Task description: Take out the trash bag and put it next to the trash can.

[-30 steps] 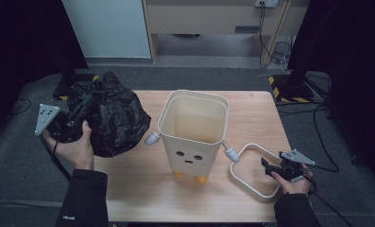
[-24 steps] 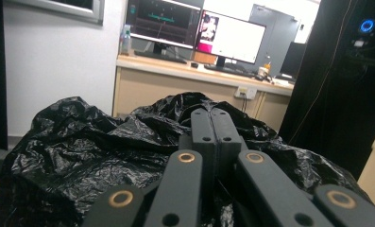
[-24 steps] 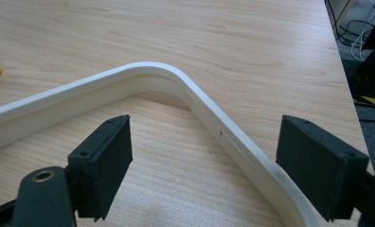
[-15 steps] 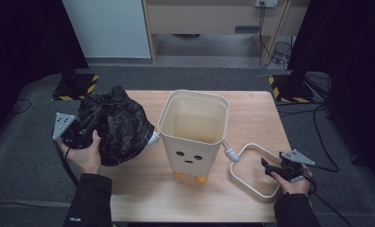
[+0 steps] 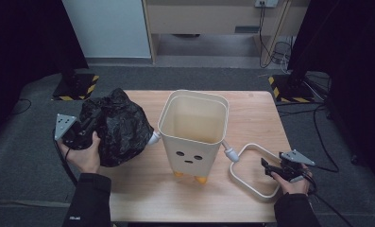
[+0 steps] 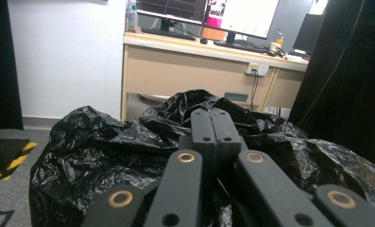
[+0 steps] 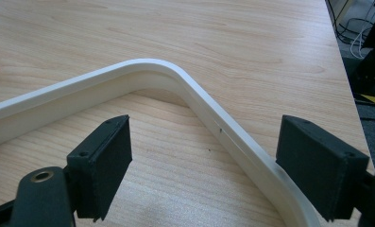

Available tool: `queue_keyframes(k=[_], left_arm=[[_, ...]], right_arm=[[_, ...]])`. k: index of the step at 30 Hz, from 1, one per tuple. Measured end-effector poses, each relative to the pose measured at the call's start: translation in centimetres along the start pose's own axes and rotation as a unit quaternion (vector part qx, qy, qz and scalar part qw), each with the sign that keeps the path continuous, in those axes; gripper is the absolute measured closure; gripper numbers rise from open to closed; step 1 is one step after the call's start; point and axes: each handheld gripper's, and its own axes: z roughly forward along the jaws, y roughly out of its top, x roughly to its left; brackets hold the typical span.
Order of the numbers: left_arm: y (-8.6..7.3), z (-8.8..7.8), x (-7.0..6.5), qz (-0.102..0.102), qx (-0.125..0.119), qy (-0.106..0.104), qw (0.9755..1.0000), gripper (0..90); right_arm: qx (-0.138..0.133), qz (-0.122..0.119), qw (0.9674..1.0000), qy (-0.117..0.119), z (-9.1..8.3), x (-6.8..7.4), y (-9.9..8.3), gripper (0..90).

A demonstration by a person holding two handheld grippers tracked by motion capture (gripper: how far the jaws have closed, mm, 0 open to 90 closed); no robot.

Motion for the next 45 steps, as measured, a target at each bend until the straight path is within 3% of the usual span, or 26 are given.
queue_keyframes(k=[8, 22, 25, 29, 33, 45], left_arm=[[0.0, -0.3, 0.7, 0.003, 0.001, 0.01, 0.9999, 89.7], [-2.0, 1.1, 0.2, 0.013, 0.043, -0.002, 0.999, 88.6], [-1.9, 1.2, 0.1, 0.012, 0.044, -0.008, 0.9989, 83.5], [-1.6, 1.2, -0.2, 0.014, 0.038, -0.016, 0.999, 69.6], [-1.1, 0.9, -0.6, 0.014, 0.023, -0.019, 0.9994, 60.0], [0.1, 0.1, -2.6, 0.029, 0.009, -0.033, 0.999, 47.9]], right_arm=[[0.002, 0.0, 1.0, 0.0, 0.0, 0.0, 0.0, 18.8], [-0.001, 0.0, 1.0, -0.001, 0.0, 0.0, 0.0, 18.8], [-0.001, -0.001, 1.0, -0.003, 0.0, -0.1, 0.0, 18.8], [-0.001, 0.0, 1.0, -0.002, 0.0, 0.0, 0.0, 18.8], [-0.001, -0.002, 1.0, -0.003, -0.1, 0.0, 0.0, 18.8], [-0.003, 0.002, 1.0, -0.003, -0.1, -0.1, 0.0, 18.7]])
